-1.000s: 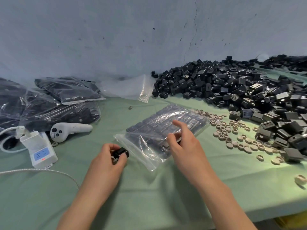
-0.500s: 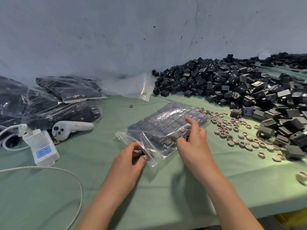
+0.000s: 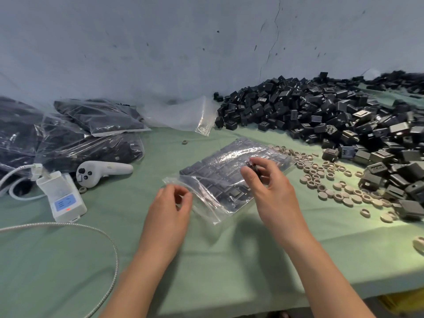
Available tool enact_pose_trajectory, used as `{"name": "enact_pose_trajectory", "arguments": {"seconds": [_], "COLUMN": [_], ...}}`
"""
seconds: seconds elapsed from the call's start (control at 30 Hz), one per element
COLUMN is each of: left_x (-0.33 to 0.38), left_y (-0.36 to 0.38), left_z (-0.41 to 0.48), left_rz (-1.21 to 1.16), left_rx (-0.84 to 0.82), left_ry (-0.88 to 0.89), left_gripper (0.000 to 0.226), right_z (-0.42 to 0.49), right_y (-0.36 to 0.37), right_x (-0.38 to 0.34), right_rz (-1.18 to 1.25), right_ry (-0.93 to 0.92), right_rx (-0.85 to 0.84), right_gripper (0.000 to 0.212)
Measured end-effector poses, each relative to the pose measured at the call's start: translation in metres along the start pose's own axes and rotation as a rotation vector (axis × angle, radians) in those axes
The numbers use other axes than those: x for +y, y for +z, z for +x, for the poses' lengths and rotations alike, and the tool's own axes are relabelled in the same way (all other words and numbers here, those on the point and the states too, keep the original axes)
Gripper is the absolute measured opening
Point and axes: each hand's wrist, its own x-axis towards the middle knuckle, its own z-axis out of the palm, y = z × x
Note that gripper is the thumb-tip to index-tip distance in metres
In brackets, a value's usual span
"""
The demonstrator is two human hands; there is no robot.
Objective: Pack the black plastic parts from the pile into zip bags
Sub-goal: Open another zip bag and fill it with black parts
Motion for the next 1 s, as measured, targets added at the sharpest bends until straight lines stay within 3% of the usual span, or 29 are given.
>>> {"name": "enact_pose_trajectory", "arguments": {"seconds": [0.1, 0.2, 0.27, 0.43, 0.57, 0.7, 0.87, 1.0], "left_x": [0.011, 0.030, 0.037, 0.036, 0.013, -0.001, -0.005, -0.004], "left_y": [-0.015, -0.019, -0.015, -0.013, -0.025, -0.020, -0.008, -0.001], "left_z": [-0.005, -0.011, -0.012, -0.012, -0.006, -0.009, -0.011, -0.019], "left_rz": [-0.224, -0.554, -0.634, -0.662, -0.578, -0.624, -0.496, -0.487], "left_rx": [0.092, -0.073, -0.176, -0.185, -0.071, -0.161, -0.174, -0.279], "left_ry": [-0.017, -0.080, -0.127, -0.137, -0.258, -0.406, -0.243, -0.127], "left_gripper": [0.009, 0.029, 0.036, 0.012, 0.014, 0.022, 0.009, 0.013], "right_z": [-0.001, -0.006, -0.013, -0.027, -0.026, -0.029, -0.032, -0.034], "right_y": [0.004, 0.017, 0.027, 0.042, 0.037, 0.038, 0.041, 0.042], "right_x": [-0.006, -0.010, -0.011, -0.010, -0.006, -0.001, 0.001, -0.001], "right_rz": [0.052, -0.075, -0.149, -0.307, -0.462, -0.642, -0.760, -0.713], "right_ry": [-0.046, -0.202, -0.310, -0.495, -0.389, -0.226, -0.173, -0.175], "right_rx": [-0.092, -0.154, -0.191, -0.271, -0.228, -0.251, -0.226, -0.211], "right_gripper": [0.030, 0.051, 0.059, 0.066, 0.061, 0.054, 0.025, 0.017]}}
